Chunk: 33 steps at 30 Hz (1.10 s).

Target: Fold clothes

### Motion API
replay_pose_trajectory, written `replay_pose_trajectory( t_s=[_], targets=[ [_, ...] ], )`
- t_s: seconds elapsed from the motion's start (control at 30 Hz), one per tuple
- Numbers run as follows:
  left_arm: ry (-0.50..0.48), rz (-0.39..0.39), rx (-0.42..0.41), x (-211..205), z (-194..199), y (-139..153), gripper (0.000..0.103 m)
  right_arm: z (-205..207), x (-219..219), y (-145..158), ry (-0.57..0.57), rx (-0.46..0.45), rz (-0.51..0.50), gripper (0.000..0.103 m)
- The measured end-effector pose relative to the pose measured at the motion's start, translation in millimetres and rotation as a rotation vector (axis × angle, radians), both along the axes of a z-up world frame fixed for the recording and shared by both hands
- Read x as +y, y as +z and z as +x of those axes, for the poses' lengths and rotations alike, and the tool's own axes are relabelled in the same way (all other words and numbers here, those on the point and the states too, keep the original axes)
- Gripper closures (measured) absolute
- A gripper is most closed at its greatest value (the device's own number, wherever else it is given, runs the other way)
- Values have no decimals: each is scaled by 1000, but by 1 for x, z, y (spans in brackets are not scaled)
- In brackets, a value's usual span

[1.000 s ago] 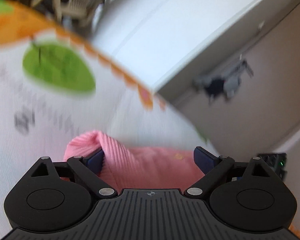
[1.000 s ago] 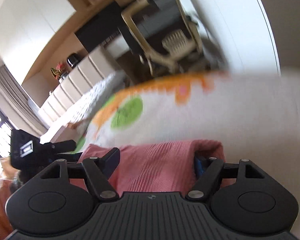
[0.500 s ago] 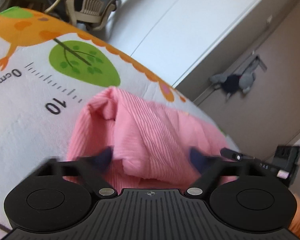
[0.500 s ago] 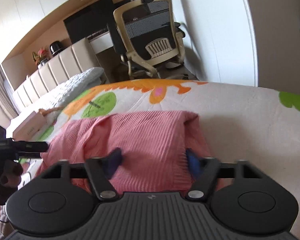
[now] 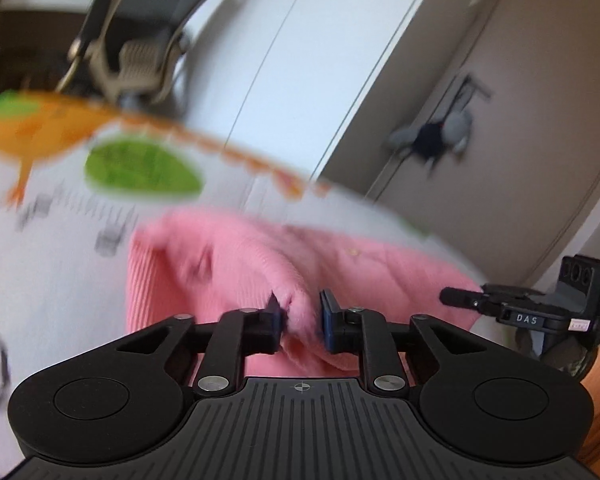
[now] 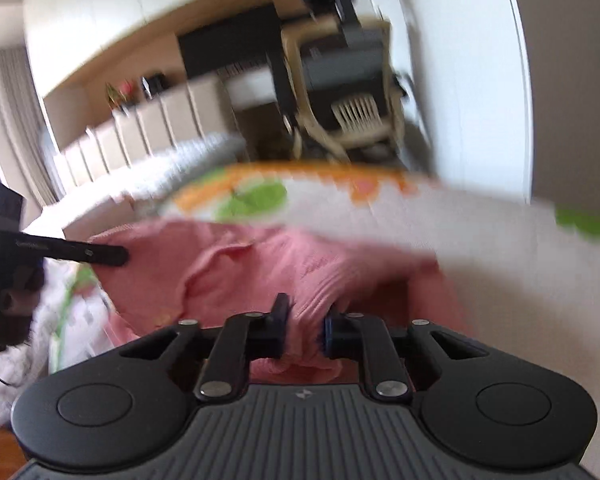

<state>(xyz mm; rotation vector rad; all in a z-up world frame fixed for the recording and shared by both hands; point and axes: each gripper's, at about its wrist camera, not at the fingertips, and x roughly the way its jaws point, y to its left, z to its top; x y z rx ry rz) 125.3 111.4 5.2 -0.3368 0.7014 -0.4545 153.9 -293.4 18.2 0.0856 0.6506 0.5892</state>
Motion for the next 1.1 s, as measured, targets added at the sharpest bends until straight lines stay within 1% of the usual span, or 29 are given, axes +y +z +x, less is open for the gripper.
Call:
replay_pose_trajectory(
  t_s=[0.03,0.07,0.1,0.13,0.2,0.27,0.33,0.37,0.4,0.43,0.47,0.53,0.6,0.63,0.67,0.73,0.8,0.87,0.93,0.97,1.03,1.1],
  targets=[
    [16,14,50,0,0,-12,74,0,2,-10,-4,26,-34,81],
    [28,29,76,1,1,-18,69,-1,4,-16,-5,38,-65,75],
    [39,45,101,1,1,-24,67,-2,3,-17,-3,34,-84,72],
    [46,57,91,2,-1,-22,62,-4,2,-16,-2,26,-98,69],
    [55,74,25,4,-4,-7,57,-7,-2,1,-13,-32,-102,67],
    [57,79,-56,3,-7,11,45,-9,1,20,-19,-107,-104,64],
    [60,81,-136,0,-8,27,39,-10,6,36,-16,-173,-108,63],
    [65,90,-172,-2,-7,32,34,-7,17,35,11,-182,-111,62],
    [68,94,-200,-4,-5,35,31,-5,28,35,37,-190,-115,61],
    [66,89,-212,-7,0,36,29,-2,40,34,64,-199,-118,61],
    [66,70,-208,-9,6,34,28,1,51,34,91,-207,-122,61],
    [58,22,-174,-15,17,24,28,6,74,29,145,-217,-136,60],
    [51,-18,-137,-23,28,10,21,10,99,7,205,-182,-199,60],
    [50,-36,-121,-26,33,3,11,10,107,-5,214,-173,-242,60],
    [48,-38,-109,-29,36,-5,9,10,113,-15,221,-169,-279,59],
    [46,-39,-87,-36,43,-22,9,8,113,-19,218,-178,-295,59],
    [56,8,-75,-40,45,-35,9,3,109,-13,208,-178,-278,58],
    [61,54,-76,-43,46,-47,8,-5,103,-3,189,-199,-264,54],
    [60,69,-97,-43,43,-52,8,-11,98,1,151,-232,-277,48],
    [59,71,-105,-42,41,-53,7,-10,97,1,131,-238,-294,47],
    [58,60,-106,-40,41,-54,7,-7,98,-6,105,-226,-334,47],
    [58,46,-108,-38,41,-55,7,-6,103,-18,105,-210,-375,44]
  ],
)
